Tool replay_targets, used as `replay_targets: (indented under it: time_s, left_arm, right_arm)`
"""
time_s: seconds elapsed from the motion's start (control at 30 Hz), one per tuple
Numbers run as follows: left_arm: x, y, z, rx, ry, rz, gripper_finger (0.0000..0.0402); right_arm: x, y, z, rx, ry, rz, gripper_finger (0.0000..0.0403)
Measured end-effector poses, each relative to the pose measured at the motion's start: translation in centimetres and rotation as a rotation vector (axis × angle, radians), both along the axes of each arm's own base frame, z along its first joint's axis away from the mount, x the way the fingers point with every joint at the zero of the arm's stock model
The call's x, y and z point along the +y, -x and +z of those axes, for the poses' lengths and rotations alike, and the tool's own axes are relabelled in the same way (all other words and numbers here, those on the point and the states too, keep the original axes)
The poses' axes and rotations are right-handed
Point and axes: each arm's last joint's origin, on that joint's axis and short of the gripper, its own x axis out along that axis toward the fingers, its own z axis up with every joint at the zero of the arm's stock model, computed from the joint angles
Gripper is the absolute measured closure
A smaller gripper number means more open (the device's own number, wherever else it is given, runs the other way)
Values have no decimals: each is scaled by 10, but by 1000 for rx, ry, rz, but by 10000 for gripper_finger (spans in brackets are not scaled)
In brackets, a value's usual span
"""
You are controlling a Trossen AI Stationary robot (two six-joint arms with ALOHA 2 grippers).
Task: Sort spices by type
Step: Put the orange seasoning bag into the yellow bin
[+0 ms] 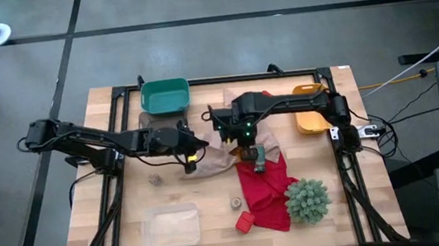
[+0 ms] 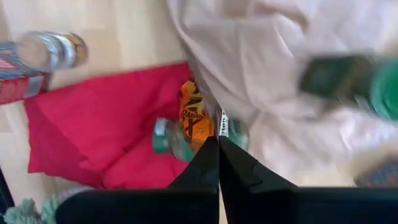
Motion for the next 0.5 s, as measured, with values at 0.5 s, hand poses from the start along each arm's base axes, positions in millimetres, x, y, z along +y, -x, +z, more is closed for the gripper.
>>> replay_targets:
  time_s: [0.5]
  left_arm:
    - [0, 0, 0, 1, -8, -4, 401]
  right_arm:
    - [-46, 41, 48, -27, 77, -190, 403]
